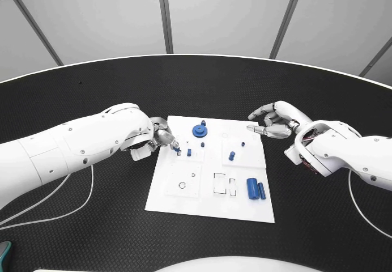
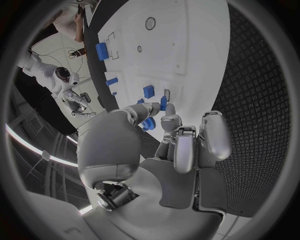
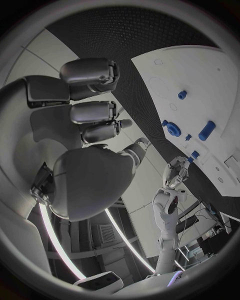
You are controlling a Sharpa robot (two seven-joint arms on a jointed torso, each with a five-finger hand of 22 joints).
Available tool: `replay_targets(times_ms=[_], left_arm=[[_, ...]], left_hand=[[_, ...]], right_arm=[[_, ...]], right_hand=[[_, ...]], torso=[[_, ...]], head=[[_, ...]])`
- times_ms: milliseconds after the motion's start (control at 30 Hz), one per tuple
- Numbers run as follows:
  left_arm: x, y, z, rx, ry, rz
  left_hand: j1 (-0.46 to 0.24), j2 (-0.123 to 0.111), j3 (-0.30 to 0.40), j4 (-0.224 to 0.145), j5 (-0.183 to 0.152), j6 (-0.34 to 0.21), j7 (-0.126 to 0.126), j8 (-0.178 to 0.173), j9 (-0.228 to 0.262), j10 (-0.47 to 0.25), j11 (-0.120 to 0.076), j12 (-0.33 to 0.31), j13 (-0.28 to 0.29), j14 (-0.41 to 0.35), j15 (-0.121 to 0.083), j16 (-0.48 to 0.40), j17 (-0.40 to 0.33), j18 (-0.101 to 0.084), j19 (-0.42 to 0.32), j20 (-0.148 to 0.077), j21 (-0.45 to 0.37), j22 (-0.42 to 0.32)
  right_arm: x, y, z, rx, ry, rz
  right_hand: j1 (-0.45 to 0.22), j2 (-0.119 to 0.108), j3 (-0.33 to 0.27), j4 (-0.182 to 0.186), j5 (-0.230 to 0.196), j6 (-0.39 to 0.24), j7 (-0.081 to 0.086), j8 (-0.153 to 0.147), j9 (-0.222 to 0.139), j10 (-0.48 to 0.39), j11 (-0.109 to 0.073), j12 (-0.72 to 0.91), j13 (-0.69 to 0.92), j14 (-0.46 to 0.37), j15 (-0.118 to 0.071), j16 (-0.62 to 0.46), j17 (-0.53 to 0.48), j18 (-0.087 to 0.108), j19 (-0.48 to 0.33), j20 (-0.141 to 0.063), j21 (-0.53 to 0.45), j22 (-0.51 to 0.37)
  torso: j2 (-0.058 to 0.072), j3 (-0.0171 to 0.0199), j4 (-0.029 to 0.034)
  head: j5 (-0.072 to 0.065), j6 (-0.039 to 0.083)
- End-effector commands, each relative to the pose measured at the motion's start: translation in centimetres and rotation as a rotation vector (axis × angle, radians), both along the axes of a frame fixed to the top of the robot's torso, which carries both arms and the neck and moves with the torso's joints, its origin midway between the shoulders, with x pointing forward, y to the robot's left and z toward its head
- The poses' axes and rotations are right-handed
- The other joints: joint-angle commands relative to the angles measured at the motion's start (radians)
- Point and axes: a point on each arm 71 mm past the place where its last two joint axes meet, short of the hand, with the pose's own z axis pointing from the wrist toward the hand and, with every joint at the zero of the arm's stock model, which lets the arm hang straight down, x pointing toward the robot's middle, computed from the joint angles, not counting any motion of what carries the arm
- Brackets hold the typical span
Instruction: Assemble the parts on the task board
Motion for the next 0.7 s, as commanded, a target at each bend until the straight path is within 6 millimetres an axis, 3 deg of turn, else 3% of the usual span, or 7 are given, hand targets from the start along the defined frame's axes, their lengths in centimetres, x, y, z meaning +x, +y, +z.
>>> replay_targets(times_ms=[33,700], left_arm=[[-0.05,-0.06,-0.09,0.009,0.009,-0.007],[0.14,-0.4,-0.53,0.022,0.014,-0.011]], left_hand=[[-0.002,-0.004,0.128,-0.132,0.01,0.015,-0.008,0.003,0.0,0.023,-0.012,0.007,0.003,0.102,-0.007,0.006,0.263,-0.008,0.0,-0.005,0.002,-0.001],[-0.004,-0.006,0.126,-0.132,0.023,0.017,-0.009,0.003,0.0,0.026,-0.013,0.008,0.006,0.102,-0.008,0.006,0.263,-0.007,0.0,-0.006,0.001,-0.002]], right_arm=[[0.0,-0.01,0.0,0.0,0.0,0.0],[-0.01,0.0,0.0,0.0,0.0,0.001]], right_hand=[[-0.005,-0.005,0.005,0.001,0.005,0.007,0.0,0.007,-0.002,0.006,-0.002,0.004,0.079,0.062,-0.009,-0.004,0.072,0.015,0.05,-0.005,-0.004,0.166],[-0.005,-0.005,0.005,0.001,0.005,0.007,0.0,0.007,-0.002,0.006,-0.002,0.004,0.079,0.062,-0.009,-0.004,0.072,0.015,0.05,-0.005,-0.004,0.166]], torso=[[-0.001,0.0004,-0.0002],[0.0,0.0009,-0.0002]], head=[[0.001,-0.002],[-0.001,-0.003]])
